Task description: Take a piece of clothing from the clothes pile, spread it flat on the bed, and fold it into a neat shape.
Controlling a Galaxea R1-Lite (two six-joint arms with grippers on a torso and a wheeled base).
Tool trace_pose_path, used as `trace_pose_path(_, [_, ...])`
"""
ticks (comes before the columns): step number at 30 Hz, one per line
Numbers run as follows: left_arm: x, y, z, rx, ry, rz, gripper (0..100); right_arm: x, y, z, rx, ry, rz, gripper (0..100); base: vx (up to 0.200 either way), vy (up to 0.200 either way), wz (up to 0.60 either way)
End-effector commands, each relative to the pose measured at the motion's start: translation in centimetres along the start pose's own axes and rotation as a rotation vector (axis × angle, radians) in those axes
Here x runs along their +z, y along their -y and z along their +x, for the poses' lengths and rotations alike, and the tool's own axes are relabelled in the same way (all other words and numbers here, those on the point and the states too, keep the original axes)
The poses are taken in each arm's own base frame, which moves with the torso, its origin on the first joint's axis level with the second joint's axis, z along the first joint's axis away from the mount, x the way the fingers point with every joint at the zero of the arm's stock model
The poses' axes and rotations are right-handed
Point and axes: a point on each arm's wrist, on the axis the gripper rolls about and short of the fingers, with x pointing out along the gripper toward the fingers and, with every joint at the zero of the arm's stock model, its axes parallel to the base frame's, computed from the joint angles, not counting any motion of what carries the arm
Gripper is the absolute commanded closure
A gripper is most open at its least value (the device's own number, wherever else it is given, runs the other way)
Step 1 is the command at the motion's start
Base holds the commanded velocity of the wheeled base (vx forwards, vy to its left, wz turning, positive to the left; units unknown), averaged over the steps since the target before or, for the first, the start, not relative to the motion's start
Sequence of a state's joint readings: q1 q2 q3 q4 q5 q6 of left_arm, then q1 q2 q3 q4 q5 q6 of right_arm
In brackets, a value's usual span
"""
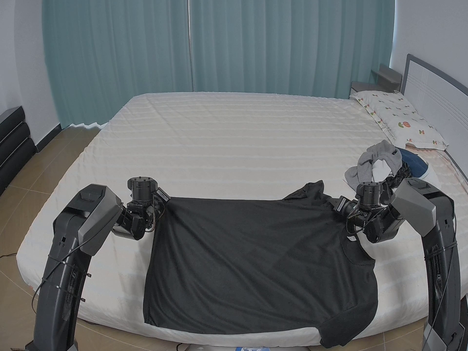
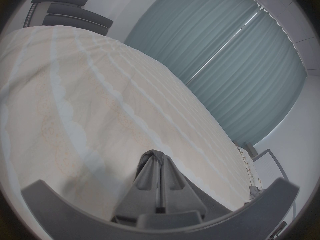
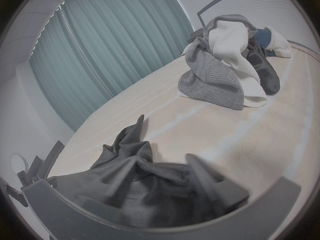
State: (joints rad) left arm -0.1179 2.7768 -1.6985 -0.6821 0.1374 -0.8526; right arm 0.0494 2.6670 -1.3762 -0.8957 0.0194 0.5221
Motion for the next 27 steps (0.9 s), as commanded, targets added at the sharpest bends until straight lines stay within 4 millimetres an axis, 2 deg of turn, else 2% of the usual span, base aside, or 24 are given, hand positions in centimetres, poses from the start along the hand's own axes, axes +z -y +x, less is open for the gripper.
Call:
trace_pose_path(1, [0.1, 0.1, -0.1, -0.002, 0.003, -0.001, 100, -0.8, 0.3, 0.5, -0.006, -0.008, -0.004, 100, 0.000, 0.000, 0.00])
trace_pose_path(9, [0.1, 0.2, 0.0, -0.008, 0.008, -0.002, 100, 0.8, -0.1, 0.5, 0.036, 0.094, 0.012, 100, 0.000, 0.000, 0.00])
trace_pose_path(16, [0.4, 0.5, 0.1, -0.022, 0.022, 0.002, 100, 2.8, -0.3, 1.6, 0.002, 0.220, 0.071, 100, 0.000, 0.000, 0.00])
trace_pose_path(27, [1.3, 1.6, 0.0, -0.132, 0.118, -0.011, 100, 4.0, -0.4, 2.9, -0.020, 0.358, 0.107, 100, 0.000, 0.000, 0.00])
